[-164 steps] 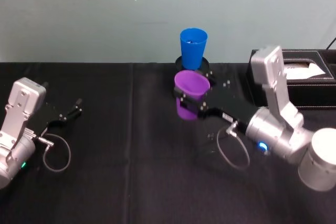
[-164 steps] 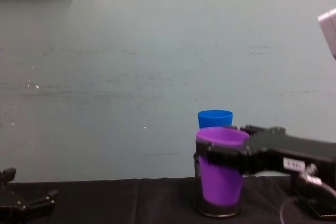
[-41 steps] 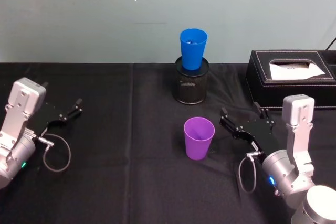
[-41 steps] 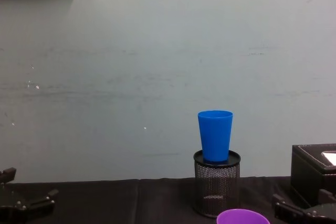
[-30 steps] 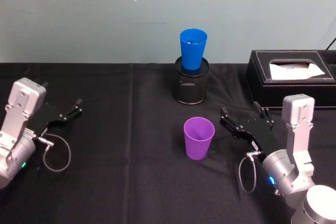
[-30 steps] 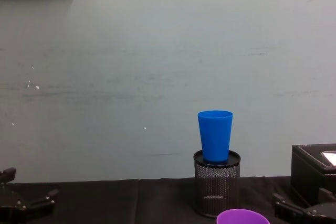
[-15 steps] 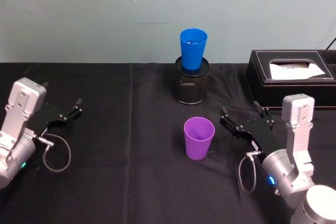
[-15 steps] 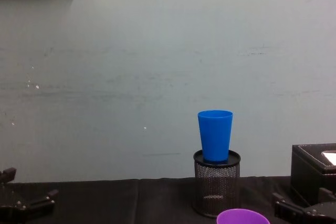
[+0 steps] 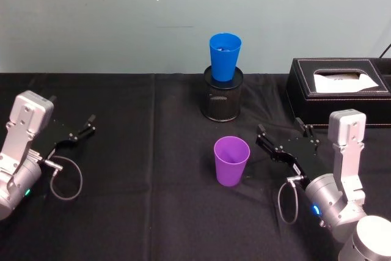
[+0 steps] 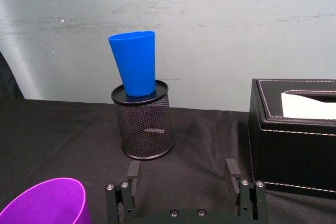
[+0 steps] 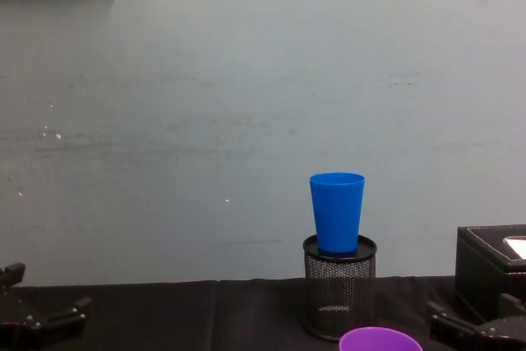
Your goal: Pick up one cup with a gripper and tap it against the other cup.
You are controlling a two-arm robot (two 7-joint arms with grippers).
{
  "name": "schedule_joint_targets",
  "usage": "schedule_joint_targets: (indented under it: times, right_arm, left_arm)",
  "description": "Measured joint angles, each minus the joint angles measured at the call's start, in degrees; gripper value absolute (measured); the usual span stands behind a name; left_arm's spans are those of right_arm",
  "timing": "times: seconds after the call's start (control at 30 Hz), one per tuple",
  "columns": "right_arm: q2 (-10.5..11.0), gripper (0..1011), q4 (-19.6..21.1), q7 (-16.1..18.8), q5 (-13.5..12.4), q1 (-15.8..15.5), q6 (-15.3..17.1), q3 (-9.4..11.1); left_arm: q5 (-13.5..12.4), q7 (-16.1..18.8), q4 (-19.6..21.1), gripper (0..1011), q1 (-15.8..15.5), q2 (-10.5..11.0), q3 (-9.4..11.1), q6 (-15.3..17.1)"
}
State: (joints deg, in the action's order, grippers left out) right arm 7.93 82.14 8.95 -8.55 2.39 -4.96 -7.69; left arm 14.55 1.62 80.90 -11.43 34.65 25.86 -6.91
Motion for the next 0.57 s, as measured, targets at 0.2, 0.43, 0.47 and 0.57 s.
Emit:
schedule_joint_targets:
  times: [0.2,0.43,0.47,0.57]
  right_arm:
    - [0.0,1003,0.0,0.0,0.0,0.0,0.0,0.0]
    - [0.0,1002,0.0,0.0,0.0,0.0,0.0,0.0]
    - [0.0,1003,0.0,0.0,0.0,0.0,0.0,0.0]
    - [0.0,1002,0.0,0.0,0.0,0.0,0.0,0.0]
  left_arm:
    - [0.0,0.0,0.0,1000,0.0,0.0,0.0,0.0]
    - [0.0,0.0,0.0,1000,0.0,0.0,0.0,0.0]
    - [0.0,0.0,0.0,1000,0.0,0.0,0.0,0.0]
    - [0.0,0.0,0.0,1000,0.0,0.0,0.0,0.0]
